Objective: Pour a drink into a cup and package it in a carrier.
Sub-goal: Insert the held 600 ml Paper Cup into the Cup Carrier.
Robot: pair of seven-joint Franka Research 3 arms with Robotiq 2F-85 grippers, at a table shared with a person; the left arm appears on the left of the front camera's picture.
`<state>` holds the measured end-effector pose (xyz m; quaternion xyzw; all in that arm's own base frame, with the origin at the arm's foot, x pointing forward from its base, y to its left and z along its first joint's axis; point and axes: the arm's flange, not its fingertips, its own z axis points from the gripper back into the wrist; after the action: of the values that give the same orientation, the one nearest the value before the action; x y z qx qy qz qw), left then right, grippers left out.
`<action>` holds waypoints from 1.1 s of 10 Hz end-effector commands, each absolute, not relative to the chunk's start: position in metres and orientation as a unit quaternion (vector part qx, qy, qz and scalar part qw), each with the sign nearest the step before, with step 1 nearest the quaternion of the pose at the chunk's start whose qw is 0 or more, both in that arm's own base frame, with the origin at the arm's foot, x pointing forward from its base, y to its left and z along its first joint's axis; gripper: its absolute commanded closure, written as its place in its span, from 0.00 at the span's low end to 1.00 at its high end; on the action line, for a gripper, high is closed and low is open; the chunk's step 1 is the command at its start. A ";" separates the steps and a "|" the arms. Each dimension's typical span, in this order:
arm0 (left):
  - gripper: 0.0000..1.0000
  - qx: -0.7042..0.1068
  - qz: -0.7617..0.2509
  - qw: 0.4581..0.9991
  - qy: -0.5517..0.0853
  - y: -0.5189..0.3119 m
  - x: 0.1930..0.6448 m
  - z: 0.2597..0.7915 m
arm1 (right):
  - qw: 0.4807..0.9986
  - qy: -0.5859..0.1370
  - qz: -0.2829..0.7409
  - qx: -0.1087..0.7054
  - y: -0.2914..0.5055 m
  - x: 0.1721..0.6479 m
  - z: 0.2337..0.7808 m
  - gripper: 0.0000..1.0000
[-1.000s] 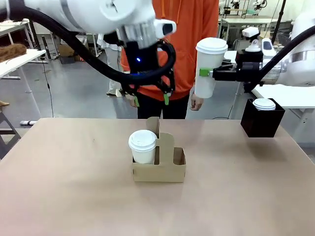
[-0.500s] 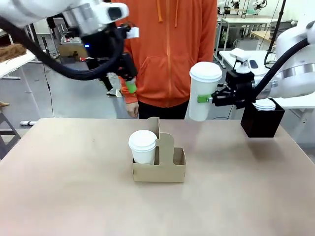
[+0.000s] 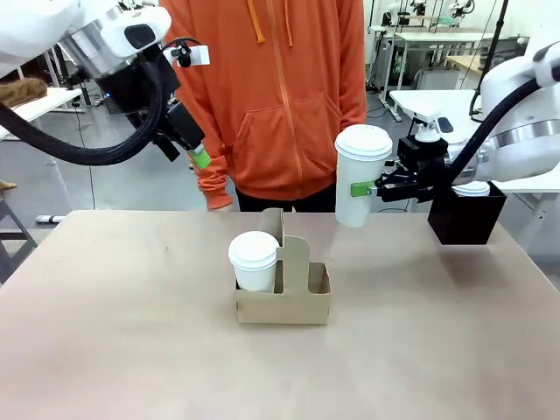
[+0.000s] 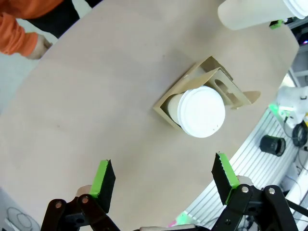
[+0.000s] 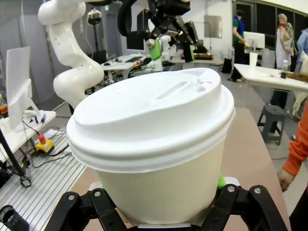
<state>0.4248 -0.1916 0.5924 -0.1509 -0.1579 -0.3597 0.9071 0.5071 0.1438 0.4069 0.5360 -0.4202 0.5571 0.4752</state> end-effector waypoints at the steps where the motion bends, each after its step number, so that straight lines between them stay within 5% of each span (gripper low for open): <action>1: 0.00 -0.155 -0.359 0.906 -0.163 -0.186 0.424 0.591 | 0.475 -0.420 0.557 0.537 0.144 0.507 0.406 0.20; 11: 0.00 -0.199 -0.517 0.788 -0.270 -0.065 0.413 0.511 | 0.414 -0.353 0.543 0.640 0.223 0.473 0.355 0.20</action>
<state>0.4198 -0.0788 0.5176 -0.1735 -0.2673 -0.5021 0.8039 0.4756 0.2202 0.3552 0.6308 -0.3486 0.5465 0.4265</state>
